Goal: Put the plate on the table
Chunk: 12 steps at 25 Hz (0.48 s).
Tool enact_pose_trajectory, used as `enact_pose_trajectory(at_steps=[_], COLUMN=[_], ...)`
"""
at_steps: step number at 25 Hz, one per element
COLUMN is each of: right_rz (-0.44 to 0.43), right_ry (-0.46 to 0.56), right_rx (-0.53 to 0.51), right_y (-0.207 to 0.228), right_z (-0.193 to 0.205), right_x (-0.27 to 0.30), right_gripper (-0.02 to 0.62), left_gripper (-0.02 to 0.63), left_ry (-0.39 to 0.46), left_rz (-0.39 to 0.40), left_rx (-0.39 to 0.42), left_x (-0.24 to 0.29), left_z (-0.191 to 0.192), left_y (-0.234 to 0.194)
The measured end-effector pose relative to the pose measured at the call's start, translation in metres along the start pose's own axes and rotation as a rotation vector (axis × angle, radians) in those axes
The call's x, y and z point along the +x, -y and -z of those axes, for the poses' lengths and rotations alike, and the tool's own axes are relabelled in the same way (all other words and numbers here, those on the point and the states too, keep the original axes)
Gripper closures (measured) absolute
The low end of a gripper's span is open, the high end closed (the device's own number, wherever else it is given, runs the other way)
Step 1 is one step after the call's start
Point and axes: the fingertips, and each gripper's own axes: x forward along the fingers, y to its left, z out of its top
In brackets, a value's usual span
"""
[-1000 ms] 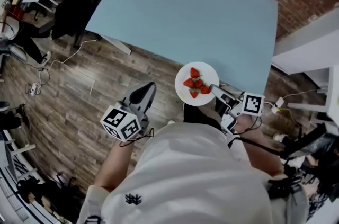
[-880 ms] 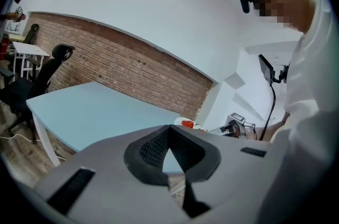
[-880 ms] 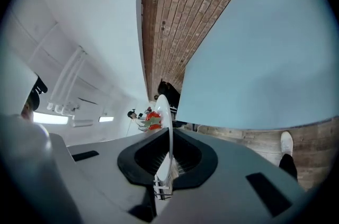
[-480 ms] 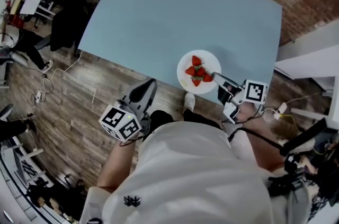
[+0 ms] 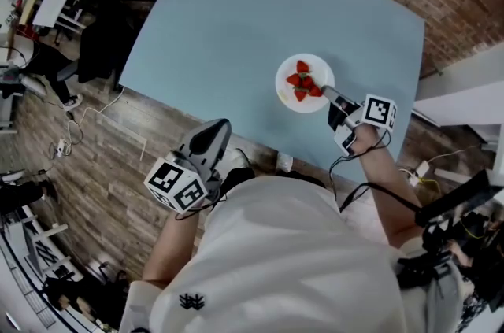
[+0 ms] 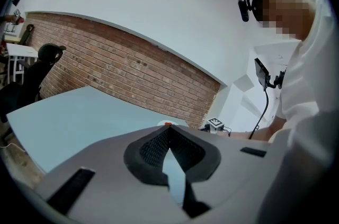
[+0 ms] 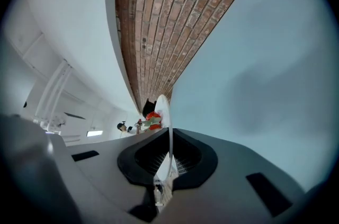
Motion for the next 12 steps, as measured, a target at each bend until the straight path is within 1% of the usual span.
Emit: enact_pose_trajectory(at_steps=[12], right_rz=[0.039], right_ry=[0.086], right_rx=[0.140], right_y=[0.069], right_z=[-0.072], right_x=[0.070], right_gripper=[0.577], left_gripper=[0.604], left_ry=[0.000], left_rz=[-0.074], left_rx=[0.019], left_x=[-0.001], left_z=[-0.024], left_y=[-0.030])
